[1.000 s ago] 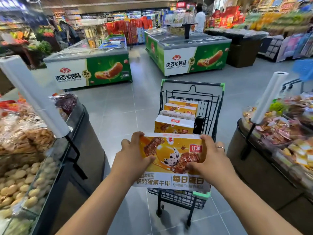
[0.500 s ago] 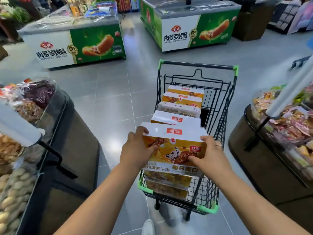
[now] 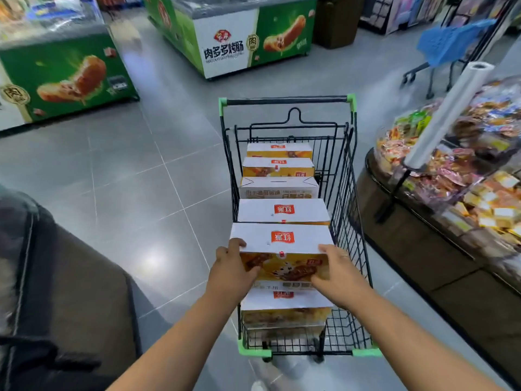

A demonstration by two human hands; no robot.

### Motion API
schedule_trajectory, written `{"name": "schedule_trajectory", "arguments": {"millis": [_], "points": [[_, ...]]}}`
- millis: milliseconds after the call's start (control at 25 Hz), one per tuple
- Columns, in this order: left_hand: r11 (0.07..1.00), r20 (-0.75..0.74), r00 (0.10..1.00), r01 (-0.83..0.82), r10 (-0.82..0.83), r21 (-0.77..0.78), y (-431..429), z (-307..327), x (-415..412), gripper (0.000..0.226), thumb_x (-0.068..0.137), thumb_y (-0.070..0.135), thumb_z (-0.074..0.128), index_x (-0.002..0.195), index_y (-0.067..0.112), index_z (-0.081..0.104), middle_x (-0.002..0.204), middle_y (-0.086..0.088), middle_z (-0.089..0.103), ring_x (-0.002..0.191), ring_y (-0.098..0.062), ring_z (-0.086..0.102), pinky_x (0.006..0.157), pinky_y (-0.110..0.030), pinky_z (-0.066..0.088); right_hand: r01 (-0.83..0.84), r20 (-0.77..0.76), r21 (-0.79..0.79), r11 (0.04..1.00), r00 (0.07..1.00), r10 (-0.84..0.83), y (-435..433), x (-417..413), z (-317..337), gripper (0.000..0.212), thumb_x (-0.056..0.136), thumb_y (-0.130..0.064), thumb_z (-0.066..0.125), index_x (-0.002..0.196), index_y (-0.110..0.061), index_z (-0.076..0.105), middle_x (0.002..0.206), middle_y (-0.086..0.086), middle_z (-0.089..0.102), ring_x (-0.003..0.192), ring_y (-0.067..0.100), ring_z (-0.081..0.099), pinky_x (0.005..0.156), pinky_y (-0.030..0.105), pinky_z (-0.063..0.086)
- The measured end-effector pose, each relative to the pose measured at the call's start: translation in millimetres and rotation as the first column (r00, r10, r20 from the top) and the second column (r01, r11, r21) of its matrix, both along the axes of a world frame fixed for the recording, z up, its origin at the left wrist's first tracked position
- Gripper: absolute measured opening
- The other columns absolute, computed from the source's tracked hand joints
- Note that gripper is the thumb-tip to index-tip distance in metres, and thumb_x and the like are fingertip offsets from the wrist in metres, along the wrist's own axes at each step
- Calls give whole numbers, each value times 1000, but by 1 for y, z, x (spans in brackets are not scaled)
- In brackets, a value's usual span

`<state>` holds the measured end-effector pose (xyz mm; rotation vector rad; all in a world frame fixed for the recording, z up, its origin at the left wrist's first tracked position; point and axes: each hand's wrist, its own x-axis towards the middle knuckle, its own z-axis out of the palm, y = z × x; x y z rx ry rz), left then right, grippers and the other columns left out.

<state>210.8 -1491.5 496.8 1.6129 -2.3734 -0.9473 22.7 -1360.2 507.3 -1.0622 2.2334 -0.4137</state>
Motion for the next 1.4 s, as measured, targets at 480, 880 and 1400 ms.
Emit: {"name": "schedule_trajectory", "arguments": {"millis": [480,880,1400], "points": [[990,51,990,137,-134,-43,-14,-15,15,78,82,39,71,142,31,22,152,-6,8,140,-33,24,107,-42,39,141,74,-67,988,988,-136,5,12,-17,83,85,-32,69,151,-29,18,158,2,4,137,23,35,108,28,31],[898,-97,901,402,-423,-181,41,50,-70,81,82,50,69,146,31,23,152,-2,24,142,-22,22,113,-39,27,389,16,-188,902,919,-393,94,-11,26,83,85,-36,71,149,-35,19,158,-4,3,127,23,46,100,31,37],[549,-325,465,797,-824,-253,305,124,-178,80,80,40,75,146,36,29,146,10,33,136,-8,31,106,-21,24,630,-84,-398,667,698,-711,398,-30,115,91,81,-45,73,149,-43,13,157,-14,1,143,14,21,109,30,28]]}}
